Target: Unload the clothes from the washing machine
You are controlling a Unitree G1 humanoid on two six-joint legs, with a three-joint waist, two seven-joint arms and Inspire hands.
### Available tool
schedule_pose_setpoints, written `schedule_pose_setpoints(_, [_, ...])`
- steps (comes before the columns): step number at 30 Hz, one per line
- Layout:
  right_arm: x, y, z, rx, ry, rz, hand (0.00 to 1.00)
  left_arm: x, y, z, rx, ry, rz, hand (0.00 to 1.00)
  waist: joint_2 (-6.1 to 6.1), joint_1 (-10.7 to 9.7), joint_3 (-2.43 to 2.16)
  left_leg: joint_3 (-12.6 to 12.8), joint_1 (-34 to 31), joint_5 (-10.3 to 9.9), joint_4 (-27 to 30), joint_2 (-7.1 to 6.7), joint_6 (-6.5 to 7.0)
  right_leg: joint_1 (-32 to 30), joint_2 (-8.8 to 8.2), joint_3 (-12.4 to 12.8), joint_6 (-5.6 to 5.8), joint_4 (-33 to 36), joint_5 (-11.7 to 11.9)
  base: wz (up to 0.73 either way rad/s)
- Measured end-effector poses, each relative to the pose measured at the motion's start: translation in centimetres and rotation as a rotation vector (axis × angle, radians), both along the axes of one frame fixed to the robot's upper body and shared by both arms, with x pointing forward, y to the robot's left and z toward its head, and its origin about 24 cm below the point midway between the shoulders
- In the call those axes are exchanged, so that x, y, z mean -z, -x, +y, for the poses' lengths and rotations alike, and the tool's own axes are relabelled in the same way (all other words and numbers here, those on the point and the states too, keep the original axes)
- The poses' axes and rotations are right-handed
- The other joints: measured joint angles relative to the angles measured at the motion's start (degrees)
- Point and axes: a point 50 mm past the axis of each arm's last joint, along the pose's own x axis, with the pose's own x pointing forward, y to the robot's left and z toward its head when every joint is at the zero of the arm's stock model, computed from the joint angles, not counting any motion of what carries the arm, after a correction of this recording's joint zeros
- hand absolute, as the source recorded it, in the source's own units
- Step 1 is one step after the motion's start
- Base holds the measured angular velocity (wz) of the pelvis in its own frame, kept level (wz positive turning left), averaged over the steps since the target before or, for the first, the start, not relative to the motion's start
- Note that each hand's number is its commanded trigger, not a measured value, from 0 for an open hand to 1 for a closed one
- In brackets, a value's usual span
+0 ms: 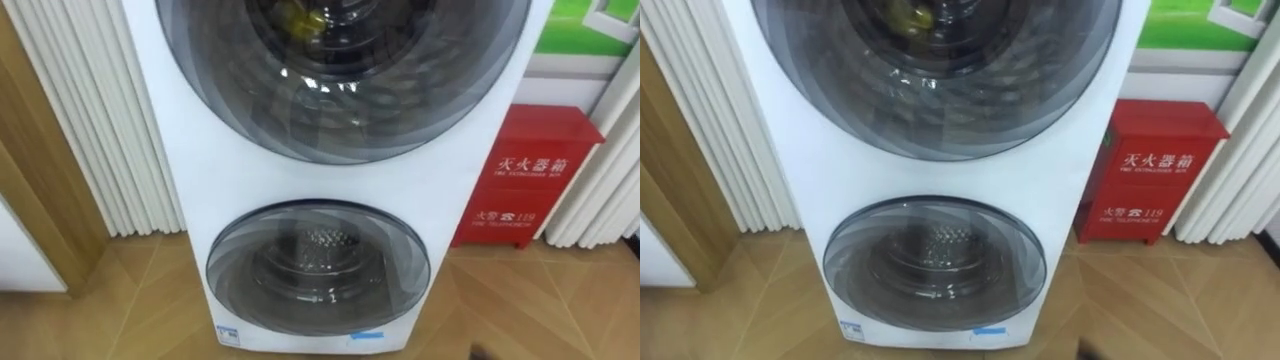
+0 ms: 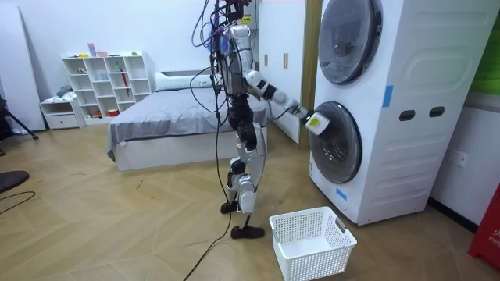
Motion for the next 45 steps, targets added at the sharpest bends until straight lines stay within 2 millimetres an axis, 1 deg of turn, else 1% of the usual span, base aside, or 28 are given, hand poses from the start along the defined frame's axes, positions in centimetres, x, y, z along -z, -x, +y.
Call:
schedule_pose_setpoints(1, [-0.6, -0.5, -0.2, 0.007, 0.009, -0.026, 0.00, 0.0, 0.0, 0.0, 0.000, 0.000, -0.001, 0.00, -0.14, 0.2, -0.10, 0.0, 0.0, 0.0, 0.0, 0.00, 0.01, 0.0, 0.01, 0.0, 0.00, 0.0, 0.0, 0.06])
schedule_pose_setpoints(2, [-1.8, -1.3, -0.6, 0.013, 0.028, -0.070, 0.00, 0.0, 0.2, 0.1, -0.001, -0.001, 0.004, 0.00, -0.28, 0.5, -0.20, -0.1, -0.1, 0.0, 0.0, 0.01, 0.01, 0.0, 0.02, 0.0, 0.00, 0.0, 0.0, 0.00])
schedule_pose_setpoints(3, [-2.3, -1.7, -0.7, 0.015, 0.034, -0.088, 0.00, 0.0, 0.3, 0.1, -0.002, -0.002, 0.009, 0.00, -0.39, 0.7, -0.27, -0.1, 0.0, 0.0, 0.0, 0.01, 0.01, 0.0, 0.03, 0.0, 0.00, 0.0, 0.0, 0.00])
schedule_pose_setpoints(5, [-4.1, -3.2, -1.1, 0.026, 0.054, -0.153, 0.00, 0.0, 1.0, 0.3, -0.002, -0.009, 0.028, 0.00, -0.59, 1.6, -0.41, -0.1, -0.1, 0.0, 0.0, 0.01, 0.03, -0.1, -0.01, 0.0, 0.01, 0.0, 0.0, 0.00])
schedule_pose_setpoints(7, [-5.4, -4.2, -1.5, 0.047, 0.037, -0.198, 0.00, -0.1, 1.0, 0.5, 0.002, -0.021, 0.034, 0.00, -0.77, 1.5, -0.52, -0.2, -0.2, 0.0, 0.1, -0.02, 0.03, -0.2, -0.10, -0.2, 0.01, 0.0, 0.0, 0.03])
schedule_pose_setpoints(9, [-8.4, -6.1, -1.5, 0.059, 0.041, -0.291, 0.00, -0.3, 1.0, 0.9, 0.015, -0.040, 0.041, 0.00, -0.88, 1.7, -0.59, -0.6, -0.7, 0.1, 0.1, -0.06, 0.08, -0.6, -0.20, -0.8, 0.01, 0.1, 0.0, 0.02])
schedule_pose_setpoints(10, [-9.1, -6.6, -1.4, 0.061, 0.034, -0.320, 0.00, -0.3, 1.0, 1.0, 0.011, -0.043, 0.046, 0.00, -0.88, 1.7, -0.59, -0.6, -0.7, 0.1, 0.1, -0.07, 0.09, -0.6, -0.20, -0.8, 0.01, 0.1, 0.0, 0.00])
schedule_pose_setpoints(11, [-10.5, -7.6, -1.2, 0.064, 0.025, -0.366, 0.00, -0.3, 1.5, 1.1, 0.014, -0.049, 0.069, 0.00, -0.90, 1.8, -0.61, -0.7, -0.5, 0.1, 0.1, -0.06, 0.09, -0.4, -0.19, -0.8, 0.01, 0.1, 0.0, 0.00])
schedule_pose_setpoints(12, [-11.1, -8.0, -1.2, 0.066, 0.029, -0.383, 0.00, -0.3, 1.5, 1.1, 0.021, -0.052, 0.073, 0.00, -0.97, 1.8, -0.66, -0.8, -0.5, 0.1, 0.1, -0.06, 0.09, -0.3, -0.18, -0.8, 0.01, 0.1, 0.0, 0.12])
schedule_pose_setpoints(15, [-13.4, -8.9, -1.6, 0.095, 0.041, -0.453, 0.00, -0.5, 1.1, 1.2, 0.039, -0.062, 0.067, 0.00, -1.69, 2.1, -1.02, -2.1, -0.3, 0.1, 0.1, -0.15, 0.13, 0.3, -0.20, -1.2, 0.01, 0.0, 0.0, 0.20])
schedule_pose_setpoints(18, [-14.2, -9.2, -1.8, 0.115, 0.030, -0.481, 0.00, -0.5, 1.7, 1.3, 0.031, -0.063, 0.083, 0.00, -2.15, 3.0, -1.00, -2.1, -0.5, 0.1, 0.2, -0.16, 0.14, 0.3, -0.20, -1.2, 0.02, 0.0, 0.0, 0.01])
schedule_pose_setpoints(19, [-14.8, -9.6, -1.8, 0.122, 0.023, -0.492, 0.00, -0.5, 1.9, 1.4, 0.023, -0.065, 0.089, 0.00, -2.36, 3.1, -0.87, -2.1, -0.6, 0.1, 0.3, -0.17, 0.14, 0.1, -0.23, -1.4, 0.02, 0.0, 0.0, 0.00])
schedule_pose_setpoints(20, [-15.0, -9.9, -1.7, 0.124, 0.017, -0.484, 0.00, -0.5, 2.3, 1.5, 0.020, -0.069, 0.105, 0.00, -2.58, 2.8, -0.74, -2.2, -0.9, 0.1, 0.7, -0.18, 0.14, 0.0, -0.31, -1.9, 0.02, 0.0, 0.0, 0.03])
schedule_pose_setpoints(21, [-15.3, -9.9, -1.9, 0.122, 0.016, -0.481, 0.00, -0.5, 2.6, 1.6, 0.016, -0.071, 0.116, 0.00, -2.79, 2.4, -0.73, -2.4, -1.6, 0.1, 0.8, -0.21, 0.14, -0.2, -0.41, -2.7, 0.02, 0.0, 0.0, 0.08])
schedule_pose_setpoints(22, [-15.6, -10.0, -2.0, 0.120, 0.018, -0.483, 0.00, -0.5, 2.7, 1.7, 0.015, -0.072, 0.119, 0.00, -2.88, 2.3, -0.67, -2.7, -1.8, 0.1, 0.8, -0.28, 0.20, -0.3, -0.46, -2.8, 0.02, 0.0, 0.0, 0.14])
schedule_pose_setpoints(23, [-16.4, -10.2, -2.5, 0.121, 0.019, -0.494, 0.00, -0.6, 2.8, 1.8, 0.014, -0.074, 0.123, 0.00, -3.09, 2.0, -0.60, -2.9, -2.4, 0.2, 1.0, -0.35, 0.29, -0.7, -0.55, -2.8, 0.02, 0.1, 0.0, 0.09])
schedule_pose_setpoints(25, [-17.3, -10.6, -3.1, 0.130, -0.009, -0.491, 0.00, -0.7, 2.9, 2.0, 0.003, -0.079, 0.122, 0.00, -3.38, 1.8, -0.54, -2.9, -2.6, 0.3, 1.1, -0.34, 0.26, -0.8, -0.56, -3.1, 0.02, 0.1, 0.0, 0.02])
schedule_pose_setpoints(27, [-17.4, -10.5, -4.0, 0.151, -0.014, -0.477, 0.00, -0.8, 3.2, 2.3, 0.007, -0.087, 0.136, 0.00, -3.82, 1.6, -0.56, -3.1, -2.6, 0.4, 1.1, -0.33, 0.21, -0.7, -0.59, -3.5, 0.02, 0.1, 0.0, 0.05])
schedule_pose_setpoints(28, [-18.0, -10.7, -4.2, 0.157, -0.007, -0.489, 0.00, -0.8, 3.2, 2.4, 0.016, -0.092, 0.140, 0.00, -3.94, 1.5, -0.57, -3.2, -2.7, 0.5, 1.2, -0.36, 0.22, -0.7, -0.65, -3.8, 0.02, 0.1, 0.0, 0.04])
schedule_pose_setpoints(30, [-20.0, -11.2, -4.7, 0.155, 0.023, -0.537, 0.00, -0.8, 3.6, 2.4, 0.015, -0.094, 0.155, 0.00, -4.02, 1.0, -0.60, -3.3, -2.8, 0.5, 1.2, -0.36, 0.20, -0.7, -0.65, -3.8, 0.02, 0.2, 0.0, 0.02])
schedule_pose_setpoints(31, [-20.5, -11.3, -4.8, 0.156, 0.032, -0.549, 0.00, -0.8, 3.6, 2.5, 0.020, -0.097, 0.156, 0.00, -4.07, 1.0, -0.62, -3.4, -2.8, 0.6, 1.2, -0.35, 0.19, -0.6, -0.65, -3.8, 0.02, 0.2, 0.0, 0.04])
schedule_pose_setpoints(32, [-21.5, -11.4, -5.1, 0.159, 0.047, -0.571, 0.00, -0.9, 3.6, 2.5, 0.021, -0.099, 0.156, 0.00, -4.26, 1.0, -0.65, -3.4, -2.7, 0.6, 1.2, -0.35, 0.18, -0.5, -0.64, -3.9, 0.02, 0.1, 0.0, 0.03])
schedule_pose_setpoints(35, [-23.4, -11.8, -5.2, 0.164, 0.060, -0.615, 0.00, -1.0, 3.6, 2.9, 0.021, -0.108, 0.163, 0.00, -4.84, 0.9, -0.81, -3.4, -2.7, 0.6, 1.2, -0.33, 0.17, -0.5, -0.62, -3.9, 0.02, 0.1, 0.0, 0.00])
schedule_pose_setpoints(36, [-23.4, -11.8, -5.2, 0.168, 0.060, -0.611, 0.00, -1.0, 3.6, 3.0, 0.021, -0.112, 0.165, 0.00, -5.09, 0.8, -0.95, -3.4, -2.7, 0.6, 1.2, -0.33, 0.17, -0.5, -0.62, -3.9, 0.02, 0.1, 0.0, 0.00])
schedule_pose_setpoints(38, [-23.4, -11.8, -5.2, 0.168, 0.060, -0.610, 0.00, -1.1, 3.3, 3.1, 0.022, -0.117, 0.159, 0.00, -5.27, 0.8, -1.02, -3.4, -2.7, 0.6, 1.2, -0.35, 0.17, -0.5, -0.63, -3.9, 0.01, 0.1, 0.0, 0.00])
schedule_pose_setpoints(45, [-23.8, -11.9, -5.1, 0.168, 0.084, -0.619, 0.00, -1.4, 2.6, 3.4, 0.030, -0.130, 0.129, 0.00, -5.09, 0.7, -1.01, -3.5, -2.7, 0.6, 1.1, -0.32, 0.17, -0.6, -0.61, -3.9, 0.02, 0.1, 0.0, 0.00])
